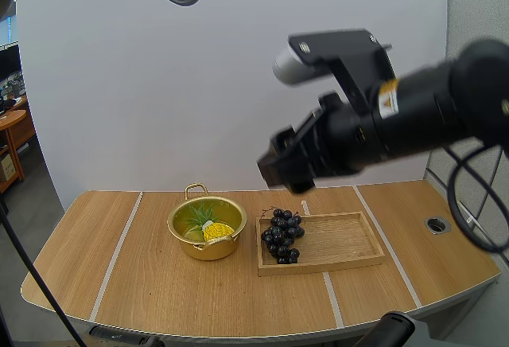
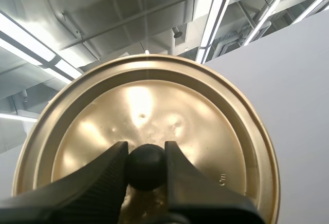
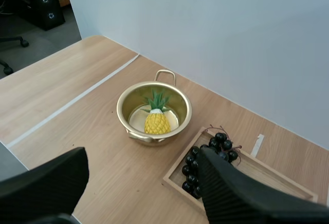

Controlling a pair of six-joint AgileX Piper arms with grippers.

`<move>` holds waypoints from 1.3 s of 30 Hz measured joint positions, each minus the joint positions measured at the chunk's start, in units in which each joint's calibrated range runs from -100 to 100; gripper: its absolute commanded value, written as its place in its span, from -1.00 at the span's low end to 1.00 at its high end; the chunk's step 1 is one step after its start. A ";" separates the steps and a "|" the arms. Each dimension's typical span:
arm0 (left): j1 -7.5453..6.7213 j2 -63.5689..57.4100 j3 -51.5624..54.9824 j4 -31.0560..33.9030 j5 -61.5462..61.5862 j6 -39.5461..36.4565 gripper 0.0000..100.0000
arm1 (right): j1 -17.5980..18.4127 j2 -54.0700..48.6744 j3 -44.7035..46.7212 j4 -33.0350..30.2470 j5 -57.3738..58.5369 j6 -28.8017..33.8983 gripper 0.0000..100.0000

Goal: Open the pot, put the pineapple inside, and close it

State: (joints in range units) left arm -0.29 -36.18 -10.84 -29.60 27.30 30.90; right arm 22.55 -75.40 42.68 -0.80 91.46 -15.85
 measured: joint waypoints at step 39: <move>0.00 0.00 0.00 0.00 0.00 0.00 -1.00 | -3.84 -15.34 13.38 0.80 2.30 0.10 -1.00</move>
State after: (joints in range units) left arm -0.29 -36.18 -10.84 -29.60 27.30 30.90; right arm 18.71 -90.74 56.07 0.00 93.76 -15.75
